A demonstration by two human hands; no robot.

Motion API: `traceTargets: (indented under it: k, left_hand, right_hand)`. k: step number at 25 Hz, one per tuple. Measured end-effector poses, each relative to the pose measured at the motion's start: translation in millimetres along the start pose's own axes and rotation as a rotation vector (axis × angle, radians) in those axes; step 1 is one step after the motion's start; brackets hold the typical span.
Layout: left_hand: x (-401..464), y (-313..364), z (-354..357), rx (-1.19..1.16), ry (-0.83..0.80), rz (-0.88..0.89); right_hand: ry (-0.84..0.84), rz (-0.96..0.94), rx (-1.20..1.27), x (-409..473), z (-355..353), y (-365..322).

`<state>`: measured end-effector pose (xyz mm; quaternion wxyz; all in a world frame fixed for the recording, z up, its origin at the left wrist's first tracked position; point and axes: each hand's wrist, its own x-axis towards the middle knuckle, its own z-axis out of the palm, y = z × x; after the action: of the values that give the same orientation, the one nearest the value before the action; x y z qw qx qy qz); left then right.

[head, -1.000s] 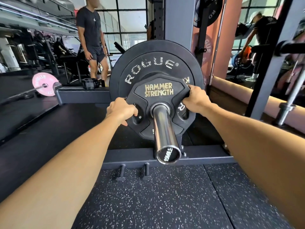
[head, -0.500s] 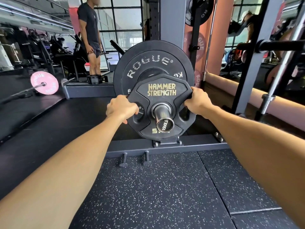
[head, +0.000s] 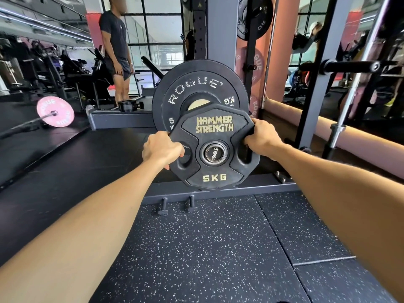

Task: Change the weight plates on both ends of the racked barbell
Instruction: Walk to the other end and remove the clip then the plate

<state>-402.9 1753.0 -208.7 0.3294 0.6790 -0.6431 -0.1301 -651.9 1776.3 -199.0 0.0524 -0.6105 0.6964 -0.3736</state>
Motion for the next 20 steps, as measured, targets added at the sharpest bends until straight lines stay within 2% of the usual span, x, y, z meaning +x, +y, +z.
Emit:
traceTargets:
  k: [5, 10, 15, 20]
  left_hand:
    - [-19, 2, -15, 0.016, -0.045, 0.018]
    - [-23, 10, -45, 0.022, -0.064, 0.049]
    - [14, 51, -107, -0.019, -0.026, 0.094]
    - [62, 113, -168, -0.068, -0.023, 0.114]
  right_hand:
    - [0.004, 0.001, -0.069, -24, -14, -5]
    - [-0.004, -0.089, -0.111, -30, -36, -26]
    - [0.046, -0.184, -0.164, 16, -77, -70]
    - [0.038, -0.261, -0.088, 87, -131, -115]
